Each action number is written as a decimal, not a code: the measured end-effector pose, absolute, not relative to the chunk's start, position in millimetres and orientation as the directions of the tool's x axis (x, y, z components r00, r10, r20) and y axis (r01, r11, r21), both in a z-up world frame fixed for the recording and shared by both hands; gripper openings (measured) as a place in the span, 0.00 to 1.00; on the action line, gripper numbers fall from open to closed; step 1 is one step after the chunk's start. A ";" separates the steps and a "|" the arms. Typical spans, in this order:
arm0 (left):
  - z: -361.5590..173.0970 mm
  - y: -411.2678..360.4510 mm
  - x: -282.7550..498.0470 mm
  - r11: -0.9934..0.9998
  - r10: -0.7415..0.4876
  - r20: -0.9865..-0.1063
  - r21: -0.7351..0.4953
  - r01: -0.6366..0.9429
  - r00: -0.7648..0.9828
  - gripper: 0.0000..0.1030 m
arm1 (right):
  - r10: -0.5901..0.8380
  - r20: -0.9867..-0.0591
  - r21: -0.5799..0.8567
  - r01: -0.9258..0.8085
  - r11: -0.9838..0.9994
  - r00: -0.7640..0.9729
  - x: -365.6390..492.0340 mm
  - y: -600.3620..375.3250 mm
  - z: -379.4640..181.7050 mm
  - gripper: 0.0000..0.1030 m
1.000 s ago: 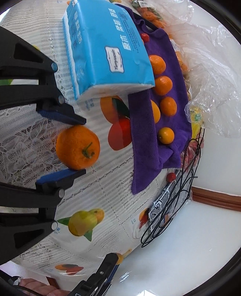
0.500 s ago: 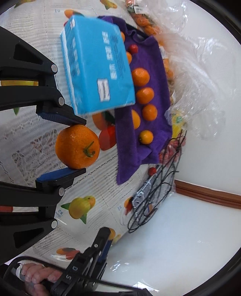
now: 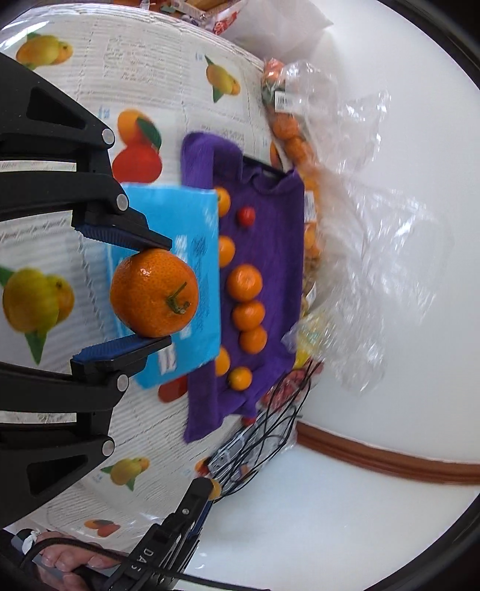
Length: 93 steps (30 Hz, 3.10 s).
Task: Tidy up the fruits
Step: 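Carry the large orange in the left gripper over the towel while the right carries the yellow fruit, then lower the large orange onto the towel and open the left gripper while the right releases the yellow fruit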
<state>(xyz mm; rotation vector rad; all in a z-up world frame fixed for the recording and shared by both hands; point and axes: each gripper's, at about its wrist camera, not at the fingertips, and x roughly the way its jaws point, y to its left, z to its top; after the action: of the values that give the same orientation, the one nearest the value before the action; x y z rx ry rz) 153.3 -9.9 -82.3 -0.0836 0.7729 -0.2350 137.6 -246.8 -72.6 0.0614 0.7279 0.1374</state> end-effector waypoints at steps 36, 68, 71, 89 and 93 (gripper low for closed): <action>-79.6 31.0 248.5 0.981 -0.175 -0.670 -0.182 0.069 0.722 0.41 | 0.243 -0.618 0.188 -0.160 0.969 0.748 251.4 -195.0 -82.6 0.26; -100.3 34.9 255.2 0.978 -0.181 -0.693 -0.199 0.056 0.698 0.41 | 0.180 -0.654 0.153 -0.104 0.983 0.735 262.2 -212.7 -111.4 0.26; -101.2 36.8 256.3 0.978 -0.177 -0.695 -0.203 0.046 0.697 0.41 | 0.177 -0.657 0.152 -0.102 0.983 0.733 263.1 -213.2 -112.7 0.26; -108.6 37.3 261.2 0.977 -0.181 -0.711 -0.211 0.039 0.680 0.41 | 0.168 -0.732 0.120 -0.118 0.986 0.660 272.6 -204.0 -138.4 0.26; -109.2 36.9 261.2 0.976 -0.183 -0.711 -0.212 0.041 0.679 0.41 | 0.162 -0.746 0.114 -0.117 0.987 0.646 273.7 -204.7 -141.3 0.26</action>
<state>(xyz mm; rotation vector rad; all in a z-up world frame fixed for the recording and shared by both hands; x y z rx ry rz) 261.2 36.9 -109.2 -0.1843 0.8161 -0.1265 273.7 -204.7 -141.3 0.0572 0.8535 0.1588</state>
